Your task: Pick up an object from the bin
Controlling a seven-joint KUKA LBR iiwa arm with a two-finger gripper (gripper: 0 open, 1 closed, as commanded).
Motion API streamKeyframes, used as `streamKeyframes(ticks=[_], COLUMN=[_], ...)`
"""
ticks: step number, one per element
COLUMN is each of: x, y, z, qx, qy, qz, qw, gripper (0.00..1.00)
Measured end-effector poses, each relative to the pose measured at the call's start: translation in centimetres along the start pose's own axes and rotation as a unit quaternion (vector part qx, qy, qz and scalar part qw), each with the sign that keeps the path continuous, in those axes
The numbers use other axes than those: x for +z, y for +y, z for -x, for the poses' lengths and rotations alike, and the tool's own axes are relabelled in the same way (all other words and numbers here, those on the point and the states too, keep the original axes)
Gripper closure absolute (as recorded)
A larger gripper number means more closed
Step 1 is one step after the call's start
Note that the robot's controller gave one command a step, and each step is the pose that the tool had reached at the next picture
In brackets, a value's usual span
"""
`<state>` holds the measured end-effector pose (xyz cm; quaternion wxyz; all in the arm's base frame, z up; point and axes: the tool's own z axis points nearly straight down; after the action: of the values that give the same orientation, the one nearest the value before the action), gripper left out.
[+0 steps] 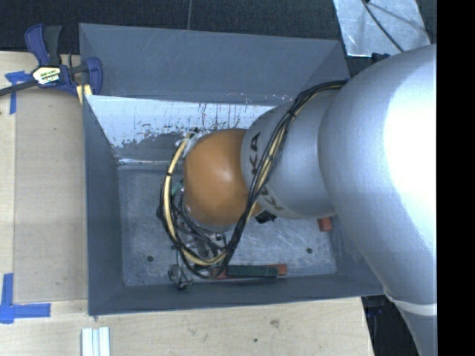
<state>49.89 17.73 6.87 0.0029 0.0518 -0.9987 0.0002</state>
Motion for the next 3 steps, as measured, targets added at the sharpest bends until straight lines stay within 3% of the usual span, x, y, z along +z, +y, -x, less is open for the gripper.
streamKeyframes(ticks=[1, 2, 3], x=[-0.3, -0.5, -0.5], y=[-6.7, -15.0, -21.8], z=[-1.5, 2.0, 7.2], qx=[0.123, 0.177, 0.176], qy=[-0.0051, -0.0053, -0.0029], qz=[0.001, 0.000, 0.001], qw=[0.9923, 0.9842, 0.9843], gripper=[0.00, 0.00, 0.00])
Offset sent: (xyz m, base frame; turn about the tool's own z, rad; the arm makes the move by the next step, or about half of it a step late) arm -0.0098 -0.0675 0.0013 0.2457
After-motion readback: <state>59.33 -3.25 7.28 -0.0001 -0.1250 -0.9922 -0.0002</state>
